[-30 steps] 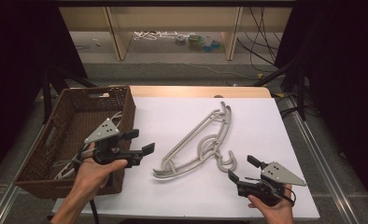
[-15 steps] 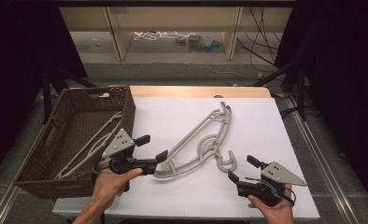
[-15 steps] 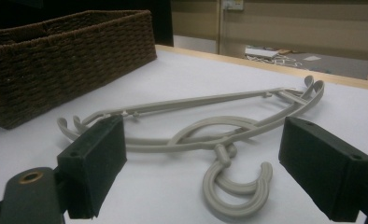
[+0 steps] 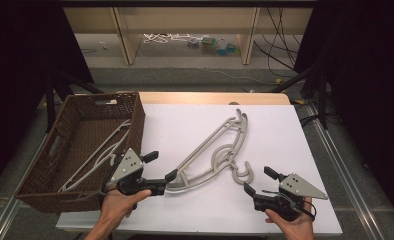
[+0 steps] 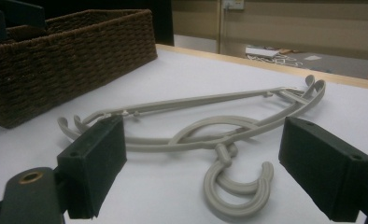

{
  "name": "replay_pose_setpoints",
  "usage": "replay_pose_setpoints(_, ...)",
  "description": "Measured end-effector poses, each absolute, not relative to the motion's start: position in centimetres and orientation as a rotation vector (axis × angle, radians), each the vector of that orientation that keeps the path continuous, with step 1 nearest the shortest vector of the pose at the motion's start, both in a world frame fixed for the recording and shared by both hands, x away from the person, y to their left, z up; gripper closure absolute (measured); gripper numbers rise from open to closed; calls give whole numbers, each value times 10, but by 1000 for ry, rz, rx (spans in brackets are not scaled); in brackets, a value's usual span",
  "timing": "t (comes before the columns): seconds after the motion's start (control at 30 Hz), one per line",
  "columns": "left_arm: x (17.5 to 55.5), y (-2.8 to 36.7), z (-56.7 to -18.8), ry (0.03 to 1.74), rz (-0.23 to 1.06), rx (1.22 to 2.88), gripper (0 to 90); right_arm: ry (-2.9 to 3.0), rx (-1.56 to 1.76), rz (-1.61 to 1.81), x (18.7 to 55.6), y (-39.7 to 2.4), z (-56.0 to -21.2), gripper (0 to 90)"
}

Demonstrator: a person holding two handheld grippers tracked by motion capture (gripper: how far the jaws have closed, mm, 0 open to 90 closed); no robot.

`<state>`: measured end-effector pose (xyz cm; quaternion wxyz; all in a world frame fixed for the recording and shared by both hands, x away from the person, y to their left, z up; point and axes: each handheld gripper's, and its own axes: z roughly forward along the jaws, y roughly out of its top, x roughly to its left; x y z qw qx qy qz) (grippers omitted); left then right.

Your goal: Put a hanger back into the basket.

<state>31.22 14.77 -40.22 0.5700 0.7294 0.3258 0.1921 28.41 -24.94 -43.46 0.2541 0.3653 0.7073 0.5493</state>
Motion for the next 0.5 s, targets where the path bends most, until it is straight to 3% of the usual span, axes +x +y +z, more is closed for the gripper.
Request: replay_pose_setpoints(0.5,311,123,-417,718,396,1832,162,1936,1001,1479,283,-250,-434,159)
